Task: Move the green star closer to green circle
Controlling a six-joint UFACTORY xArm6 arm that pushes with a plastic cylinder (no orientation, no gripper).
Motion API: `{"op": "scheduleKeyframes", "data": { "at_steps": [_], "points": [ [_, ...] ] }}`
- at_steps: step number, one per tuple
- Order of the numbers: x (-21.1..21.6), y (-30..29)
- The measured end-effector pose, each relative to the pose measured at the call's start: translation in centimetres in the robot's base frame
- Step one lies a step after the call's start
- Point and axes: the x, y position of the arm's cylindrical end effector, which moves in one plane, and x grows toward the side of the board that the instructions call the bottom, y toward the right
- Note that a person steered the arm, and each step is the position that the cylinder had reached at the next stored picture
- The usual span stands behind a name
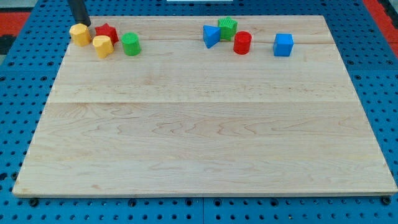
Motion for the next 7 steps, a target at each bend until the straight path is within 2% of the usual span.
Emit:
{"op": "scheduleKeyframes", "data": {
  "at_steps": [1,2,3,4,6,7],
  "points": [
    [2.7,0.0],
    [-0.4,0.1],
    [-4.0,5.4],
    [-3.9,11.2],
    [-3.9,27.8],
    [-3.8,32.7]
  ]
}}
